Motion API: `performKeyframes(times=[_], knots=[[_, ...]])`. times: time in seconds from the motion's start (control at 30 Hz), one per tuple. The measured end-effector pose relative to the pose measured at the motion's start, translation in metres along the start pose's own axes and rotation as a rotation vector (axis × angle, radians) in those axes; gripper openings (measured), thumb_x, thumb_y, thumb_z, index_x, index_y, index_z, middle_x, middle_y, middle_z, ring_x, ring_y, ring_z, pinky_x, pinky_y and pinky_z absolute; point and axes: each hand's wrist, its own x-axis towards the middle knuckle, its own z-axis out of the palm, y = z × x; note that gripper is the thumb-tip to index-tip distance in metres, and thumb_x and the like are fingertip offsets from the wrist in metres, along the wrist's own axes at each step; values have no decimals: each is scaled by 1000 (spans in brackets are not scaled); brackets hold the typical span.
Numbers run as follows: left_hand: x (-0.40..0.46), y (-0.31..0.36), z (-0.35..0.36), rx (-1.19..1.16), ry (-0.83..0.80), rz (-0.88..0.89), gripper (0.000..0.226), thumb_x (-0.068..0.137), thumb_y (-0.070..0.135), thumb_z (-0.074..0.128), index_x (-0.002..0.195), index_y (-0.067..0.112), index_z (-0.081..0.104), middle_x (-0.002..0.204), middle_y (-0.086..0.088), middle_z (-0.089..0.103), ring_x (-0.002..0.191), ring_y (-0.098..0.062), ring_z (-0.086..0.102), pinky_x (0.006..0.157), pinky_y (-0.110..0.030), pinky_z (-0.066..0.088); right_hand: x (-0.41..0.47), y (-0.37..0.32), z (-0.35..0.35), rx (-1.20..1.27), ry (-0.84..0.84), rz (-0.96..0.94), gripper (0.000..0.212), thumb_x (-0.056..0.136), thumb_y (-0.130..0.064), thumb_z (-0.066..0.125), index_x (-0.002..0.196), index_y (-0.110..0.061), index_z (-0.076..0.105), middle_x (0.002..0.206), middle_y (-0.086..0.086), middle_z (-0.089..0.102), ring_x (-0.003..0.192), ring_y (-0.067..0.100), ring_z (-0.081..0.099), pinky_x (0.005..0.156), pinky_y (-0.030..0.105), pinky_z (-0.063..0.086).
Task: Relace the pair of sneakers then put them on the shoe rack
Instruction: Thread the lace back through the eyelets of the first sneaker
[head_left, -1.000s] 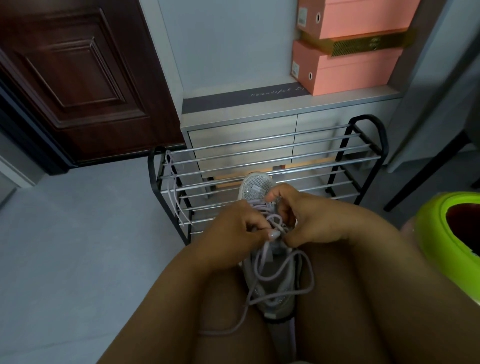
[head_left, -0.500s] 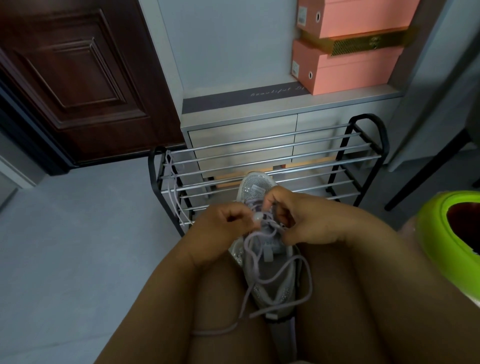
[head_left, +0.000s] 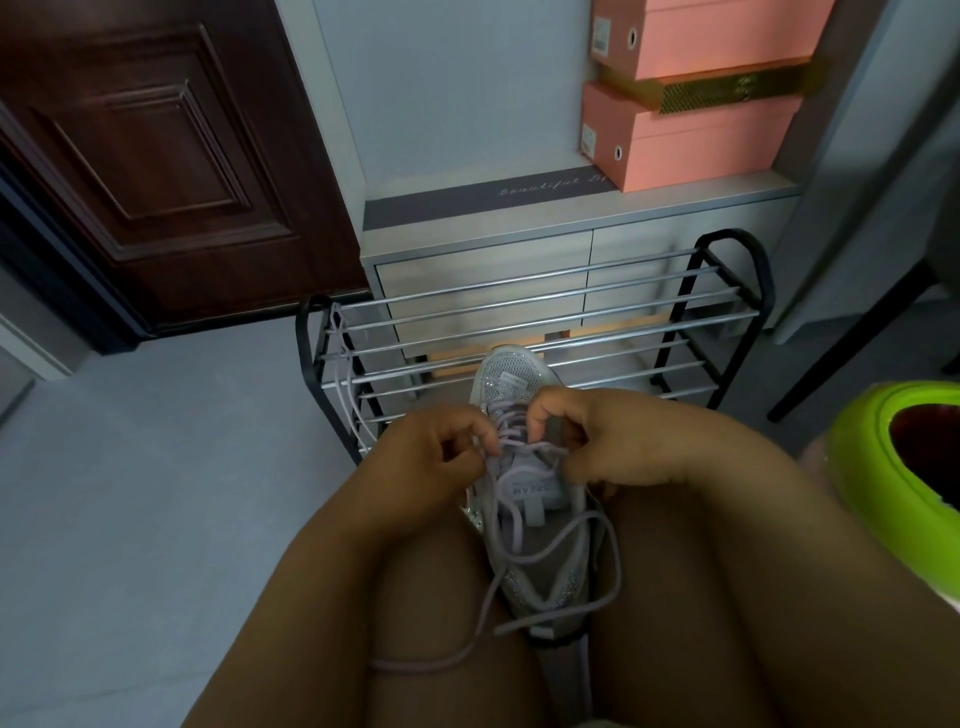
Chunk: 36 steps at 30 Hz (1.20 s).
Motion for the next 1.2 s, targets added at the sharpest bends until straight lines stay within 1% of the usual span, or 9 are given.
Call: performKeyframes(times=[0.1,0.23,0.43,0.6,0.7,0.8,0.93,1.07,1.2], knots=[[1,0,2,-5,-47,-11,24,87,14,53,85,29,71,79,-2,69,72,-25,63,71,-42,53,-2,-5,0,-104,40,-62,34,78,-18,68,104,-35,55,73,-12,48,63,0,46,54,18,35],[2,4,1,-40,-86,-46,25,77,25,51,84,31,74,83,-3,71,78,-26,65,78,-45,54,-4,-10,3,-156,75,-148,40,75,-14,70,107,-34,58,84,-19,48,72,-5,47,57,11,36],[-5,7,-10,-47,-207,-47,39,79,53,40,89,34,72,91,8,69,91,-10,62,91,-38,47,-6,-11,2,-257,15,-146,27,78,-18,68,95,-37,60,89,-17,48,85,8,49,69,22,40],[-9,27,-4,250,-243,-70,75,75,79,20,76,19,67,73,-1,64,71,-18,61,76,-44,51,-10,-12,-2,-270,-46,-131,19,77,-27,73,88,-37,60,91,-10,58,78,5,52,66,23,41],[-11,36,1,343,-230,-98,78,71,83,37,70,10,64,66,-11,59,58,-22,54,59,-41,45,-10,-13,-1,-270,-34,-143,16,76,-30,73,82,-40,62,89,-8,62,79,6,55,70,26,45],[-13,45,6,368,-172,-147,57,71,68,62,67,12,66,65,-8,62,57,-19,56,55,-35,44,-12,-15,-1,-265,-41,-147,19,78,-27,72,93,-39,69,91,-9,64,79,5,56,72,25,46],[-17,55,10,332,-155,-204,11,76,26,71,68,20,68,74,-2,71,70,-15,66,70,-35,57,-13,-16,-2,-226,-10,-152,25,80,-23,71,101,-36,69,83,-9,62,72,4,55,65,20,43],[-24,56,4,-260,-24,-320,8,84,5,66,89,7,60,76,-10,73,69,-20,71,73,-41,59,-15,-10,-7,-3,-23,-146,26,86,-11,64,99,-34,59,79,-9,61,71,6,58,67,24,47],[-25,65,-1,-672,50,-271,21,76,2,66,95,3,56,75,-9,71,65,-18,69,63,-27,58,-23,-15,-5,316,-140,-209,44,80,-10,71,115,-23,49,81,1,58,72,12,54,60,21,44]])
